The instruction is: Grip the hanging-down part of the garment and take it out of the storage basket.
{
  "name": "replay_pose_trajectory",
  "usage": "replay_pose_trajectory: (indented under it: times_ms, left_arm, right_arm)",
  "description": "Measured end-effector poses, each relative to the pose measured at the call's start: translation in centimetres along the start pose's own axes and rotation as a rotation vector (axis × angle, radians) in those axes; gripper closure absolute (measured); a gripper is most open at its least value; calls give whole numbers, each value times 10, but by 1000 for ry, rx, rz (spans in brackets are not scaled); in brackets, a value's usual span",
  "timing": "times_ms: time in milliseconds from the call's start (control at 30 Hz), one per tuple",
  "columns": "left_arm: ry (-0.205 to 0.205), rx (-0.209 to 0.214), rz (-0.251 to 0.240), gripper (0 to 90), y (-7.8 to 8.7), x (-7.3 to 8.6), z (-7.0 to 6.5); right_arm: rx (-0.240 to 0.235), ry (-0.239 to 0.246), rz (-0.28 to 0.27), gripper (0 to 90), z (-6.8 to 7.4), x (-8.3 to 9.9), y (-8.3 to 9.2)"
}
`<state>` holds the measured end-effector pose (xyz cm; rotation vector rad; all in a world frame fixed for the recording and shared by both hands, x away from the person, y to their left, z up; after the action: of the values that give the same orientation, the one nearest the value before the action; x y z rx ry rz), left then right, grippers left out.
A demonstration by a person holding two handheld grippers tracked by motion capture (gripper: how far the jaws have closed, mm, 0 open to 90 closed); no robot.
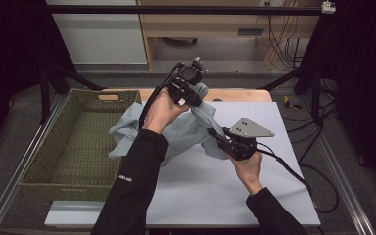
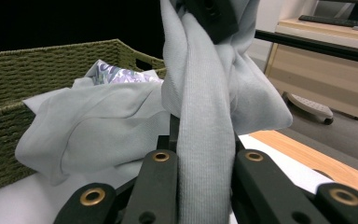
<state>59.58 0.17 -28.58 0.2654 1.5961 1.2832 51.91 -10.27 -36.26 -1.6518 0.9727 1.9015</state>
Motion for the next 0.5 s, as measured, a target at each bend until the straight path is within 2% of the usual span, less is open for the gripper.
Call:
replay_pose_trajectory:
  times_ms: [167,367,500]
  left_arm:
    - [-19,2,13,813,0,0,-3]
    - [-12,12,7,813,-3,-1,-6]
    - [-27,16,15,813,-5,-2,-8]
  right_arm:
    - [6,7,6,825,-1,0,5]
    - [19,14,30,826,-4,2,11]
    - [21,13,40,825,-6,1,14]
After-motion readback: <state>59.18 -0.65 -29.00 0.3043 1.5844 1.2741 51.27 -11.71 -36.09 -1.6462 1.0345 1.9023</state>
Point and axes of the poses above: each handheld gripper's, and its own axes: y roughly backward along the jaws, x roughly out of its underside, z roughly to its left, the point moved 7 cm from there along -y, roughly forward along the jaws, and after that the axes turned 7 degrees about -y, right-handed, at the moved point
